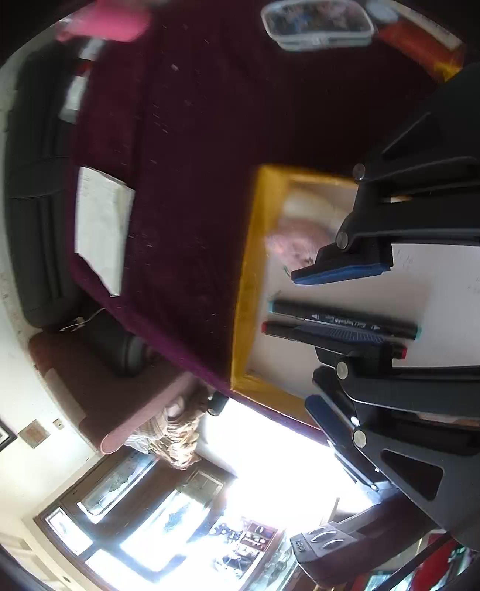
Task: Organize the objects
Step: 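Place both black markers into the tray and open both grippers, then grasp the yellow padded envelope with the left gripper while the right gripper grasps the white medicine box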
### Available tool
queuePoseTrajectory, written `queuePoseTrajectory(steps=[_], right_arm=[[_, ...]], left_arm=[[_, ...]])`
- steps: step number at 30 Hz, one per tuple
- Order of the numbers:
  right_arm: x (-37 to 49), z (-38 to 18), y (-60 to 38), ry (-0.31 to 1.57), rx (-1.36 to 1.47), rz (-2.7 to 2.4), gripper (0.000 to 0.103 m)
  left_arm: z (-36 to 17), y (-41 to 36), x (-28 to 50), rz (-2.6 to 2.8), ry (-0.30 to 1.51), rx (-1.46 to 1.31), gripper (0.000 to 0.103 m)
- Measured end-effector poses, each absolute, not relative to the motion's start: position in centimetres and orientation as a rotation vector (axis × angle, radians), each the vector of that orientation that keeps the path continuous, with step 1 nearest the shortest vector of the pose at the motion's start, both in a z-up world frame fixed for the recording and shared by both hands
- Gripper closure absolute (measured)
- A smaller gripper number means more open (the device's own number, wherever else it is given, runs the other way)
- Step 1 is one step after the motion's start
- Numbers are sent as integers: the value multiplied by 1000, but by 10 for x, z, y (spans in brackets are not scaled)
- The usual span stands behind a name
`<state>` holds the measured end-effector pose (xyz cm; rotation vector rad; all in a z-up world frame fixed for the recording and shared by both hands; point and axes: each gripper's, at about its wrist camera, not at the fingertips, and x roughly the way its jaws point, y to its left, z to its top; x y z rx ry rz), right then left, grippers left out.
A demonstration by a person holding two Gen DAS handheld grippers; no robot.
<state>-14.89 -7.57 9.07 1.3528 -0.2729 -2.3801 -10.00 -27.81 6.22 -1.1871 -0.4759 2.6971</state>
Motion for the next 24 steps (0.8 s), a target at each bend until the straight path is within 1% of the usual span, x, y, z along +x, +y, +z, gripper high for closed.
queuePoseTrajectory(steps=[1,2,3,4,5,6,7,8,9,10,11,12,13,16,19,22,24], right_arm=[[-135,109,-68,-199,1286,-2449,80],[-119,129,-61,-110,1204,-2536,77],[-101,148,-53,-23,1106,-2631,65],[-84,162,-46,42,1014,-2711,45],[-64,177,-38,123,887,-2821,34],[-41,187,-27,196,741,-2939,11],[-18,192,-14,244,584,-3044,0],[-2,191,0,246,488,-3098,0],[9,186,20,213,476,-3118,0],[8,177,38,165,607,-3092,0],[3,166,54,98,798,-3029,0],[-1,152,76,-13,953,-2965,0],[4,138,101,-139,996,-2954,0],[22,110,171,-381,1036,-3042,0],[40,84,240,-710,1008,-3008,0],[53,64,287,-905,924,-3026,0],[61,54,307,-988,878,-3037,0]], left_arm=[[68,-278,-93,2700,-495,-1156,59],[77,-275,-83,2699,-513,-1117,55],[84,-272,-74,2696,-525,-1083,52],[92,-267,-66,2689,-532,-1044,50],[100,-259,-56,2679,-531,-1005,43],[107,-250,-48,2668,-525,-978,37],[112,-242,-43,2654,-516,-958,34],[119,-229,-38,2625,-501,-938,32],[122,-218,-34,2596,-478,-933,29],[124,-204,-33,2564,-442,-946,27],[125,-189,-32,2534,-405,-965,27],[124,-172,-31,2495,-368,-988,27],[120,-157,-32,2462,-339,-1011,27],[103,-111,-34,2399,-245,-1112,27],[82,-68,-32,2346,-129,-1170,27],[68,-31,-15,2375,87,-1102,27],[61,-7,-8,2400,329,-1028,27]])
